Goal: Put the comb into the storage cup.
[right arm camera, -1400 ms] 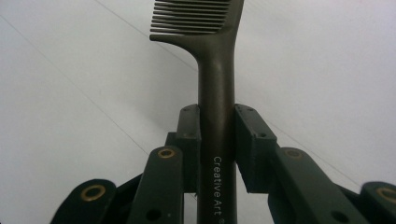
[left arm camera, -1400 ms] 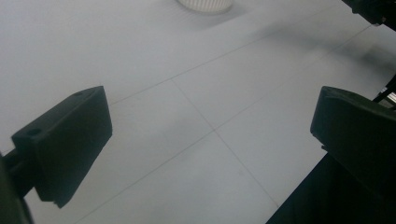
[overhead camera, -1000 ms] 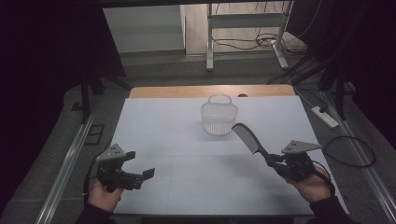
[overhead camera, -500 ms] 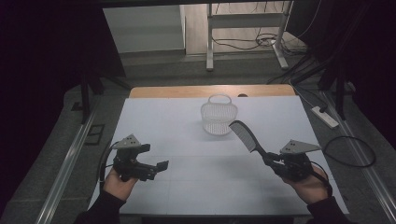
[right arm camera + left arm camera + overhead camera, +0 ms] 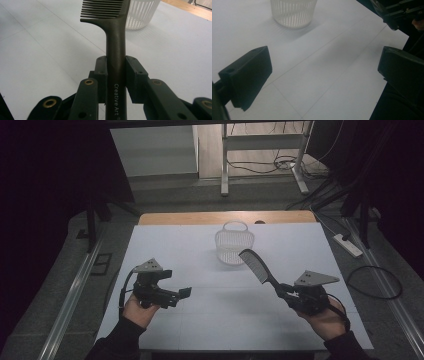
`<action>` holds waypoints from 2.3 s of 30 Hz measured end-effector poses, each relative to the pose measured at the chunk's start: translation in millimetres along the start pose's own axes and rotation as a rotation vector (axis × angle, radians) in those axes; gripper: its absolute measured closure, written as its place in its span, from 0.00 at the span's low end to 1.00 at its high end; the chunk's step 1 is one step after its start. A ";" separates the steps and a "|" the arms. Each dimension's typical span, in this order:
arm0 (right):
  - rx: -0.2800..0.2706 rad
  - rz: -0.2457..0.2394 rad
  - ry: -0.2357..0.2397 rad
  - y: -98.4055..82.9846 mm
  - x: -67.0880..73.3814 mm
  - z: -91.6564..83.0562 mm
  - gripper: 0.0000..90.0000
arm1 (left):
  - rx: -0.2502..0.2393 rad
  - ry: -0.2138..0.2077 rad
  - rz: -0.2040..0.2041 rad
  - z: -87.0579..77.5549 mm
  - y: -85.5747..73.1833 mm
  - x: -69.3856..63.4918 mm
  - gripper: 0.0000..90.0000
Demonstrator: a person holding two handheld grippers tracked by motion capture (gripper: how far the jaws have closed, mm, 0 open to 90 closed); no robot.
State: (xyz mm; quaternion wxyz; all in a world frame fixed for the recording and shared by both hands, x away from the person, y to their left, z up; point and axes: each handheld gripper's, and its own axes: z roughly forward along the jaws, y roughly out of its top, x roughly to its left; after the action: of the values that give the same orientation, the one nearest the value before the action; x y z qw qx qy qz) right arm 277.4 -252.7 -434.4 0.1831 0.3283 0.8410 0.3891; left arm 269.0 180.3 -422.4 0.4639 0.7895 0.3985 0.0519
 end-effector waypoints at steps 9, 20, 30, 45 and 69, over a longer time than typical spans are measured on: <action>-0.016 -0.014 0.014 2.6 7.1 1.9 0.80 | 0.000 -0.028 0.004 13.1 10.2 -6.1 0.00; -0.038 -0.030 0.034 6.5 17.7 5.7 0.80 | -0.003 -0.083 0.008 29.3 26.5 -12.0 0.00; -0.053 -0.050 0.057 10.7 30.4 10.6 0.80 | -0.006 -0.108 0.008 39.2 30.9 -16.0 0.00; -0.068 -0.094 0.086 14.5 55.3 19.5 0.80 | -0.005 -0.132 0.020 48.8 32.7 -23.5 0.00; -0.099 -0.175 0.116 17.5 88.0 26.7 0.80 | 0.026 -0.174 -0.016 57.8 35.4 -28.9 0.00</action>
State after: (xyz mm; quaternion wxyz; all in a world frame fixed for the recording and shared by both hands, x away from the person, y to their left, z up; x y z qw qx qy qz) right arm 236.5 -168.9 -442.2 0.1837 0.2210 0.8553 0.4311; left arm 296.1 111.9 -419.4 0.4871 0.7938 0.3634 -0.0258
